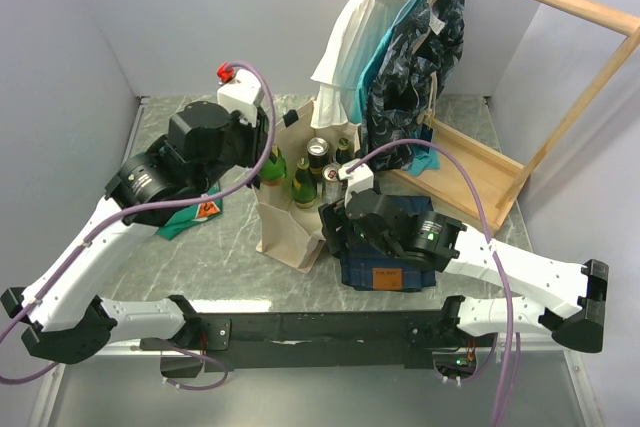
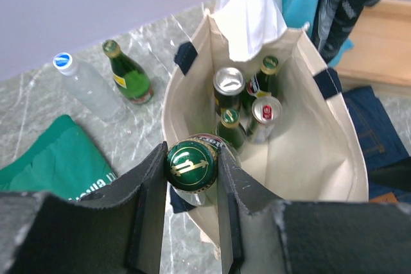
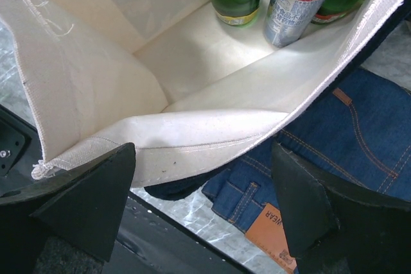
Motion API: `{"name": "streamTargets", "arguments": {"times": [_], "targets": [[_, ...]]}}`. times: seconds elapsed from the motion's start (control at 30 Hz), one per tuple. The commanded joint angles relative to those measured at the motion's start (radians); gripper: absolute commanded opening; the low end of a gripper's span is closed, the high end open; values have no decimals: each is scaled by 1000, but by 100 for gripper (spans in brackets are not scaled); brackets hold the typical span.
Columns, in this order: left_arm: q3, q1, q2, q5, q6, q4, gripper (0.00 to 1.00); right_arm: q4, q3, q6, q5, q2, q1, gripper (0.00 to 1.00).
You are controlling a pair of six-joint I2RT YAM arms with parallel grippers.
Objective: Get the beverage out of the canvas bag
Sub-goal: Take out the drink from the canvas bag, then place the drink at the center of the board.
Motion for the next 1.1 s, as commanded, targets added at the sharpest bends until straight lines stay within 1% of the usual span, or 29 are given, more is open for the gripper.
{"name": "streamTargets", "arguments": {"times": [0.0,0.23,0.53,0.63,0.73,0.83,0.87,1.07], "targets": [[67,0,-90,-84,32,228,1,-12,46,5,23,-4,11,91],[30,0,-131,-111,51,277,1,-9,36,10,34,-14,14,91],[-24,2,-147,-252,112,341,1,-11,31,10,37,-20,13,91],[-48,11,-153,-263,120,364,1,-11,34,4,37,-15,13,92],[-53,49,-147,-239,120,370,1,-14,42,2,37,-6,13,92],[-65,126,-137,-167,106,363,1,-12,46,-1,34,0,13,92],[-73,173,-139,-119,100,369,1,-11,45,1,34,0,13,92],[-118,328,-107,2,68,409,1,-15,43,-2,35,-6,13,91]]}}
